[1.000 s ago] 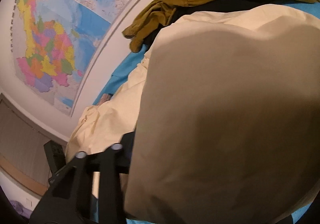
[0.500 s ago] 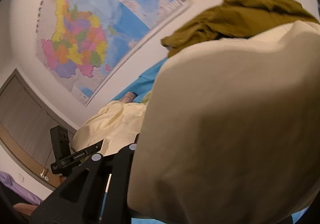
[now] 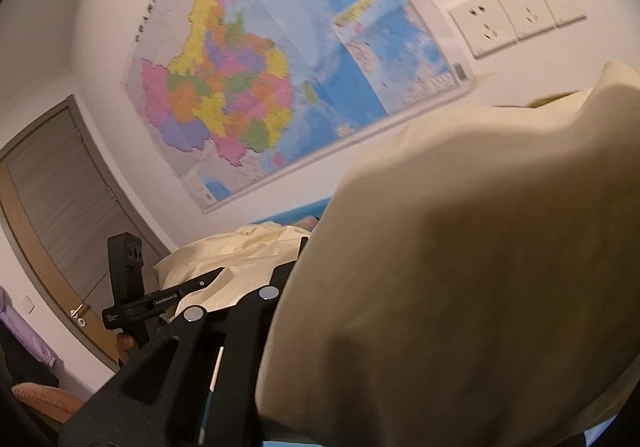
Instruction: Fold large clothes
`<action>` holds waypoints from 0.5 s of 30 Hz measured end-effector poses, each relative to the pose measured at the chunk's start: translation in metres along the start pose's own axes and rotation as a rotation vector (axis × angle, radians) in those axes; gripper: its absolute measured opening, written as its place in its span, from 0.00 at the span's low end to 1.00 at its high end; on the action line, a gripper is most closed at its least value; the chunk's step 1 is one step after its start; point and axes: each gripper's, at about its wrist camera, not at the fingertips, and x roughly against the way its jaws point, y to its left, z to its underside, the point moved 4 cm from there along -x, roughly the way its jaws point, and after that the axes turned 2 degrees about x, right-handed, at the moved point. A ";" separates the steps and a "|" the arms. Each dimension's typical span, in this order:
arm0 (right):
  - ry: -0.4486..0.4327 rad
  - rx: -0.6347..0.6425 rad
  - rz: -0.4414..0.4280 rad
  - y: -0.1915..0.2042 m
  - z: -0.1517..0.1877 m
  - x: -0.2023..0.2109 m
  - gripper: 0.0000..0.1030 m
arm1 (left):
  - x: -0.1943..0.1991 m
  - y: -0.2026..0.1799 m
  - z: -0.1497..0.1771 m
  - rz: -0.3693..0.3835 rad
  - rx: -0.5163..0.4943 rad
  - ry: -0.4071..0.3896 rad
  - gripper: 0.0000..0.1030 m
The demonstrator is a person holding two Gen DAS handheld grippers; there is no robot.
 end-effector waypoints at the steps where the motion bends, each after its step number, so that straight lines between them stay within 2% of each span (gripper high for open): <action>1: -0.006 0.005 -0.011 0.004 -0.005 -0.002 0.13 | 0.005 0.001 -0.007 -0.005 -0.005 -0.014 0.13; 9: -0.054 0.100 -0.059 0.037 -0.038 -0.019 0.13 | 0.037 0.017 -0.049 -0.055 -0.033 -0.124 0.13; 15: -0.042 0.134 -0.101 0.056 -0.049 -0.048 0.13 | 0.047 0.039 -0.061 -0.125 -0.036 -0.151 0.12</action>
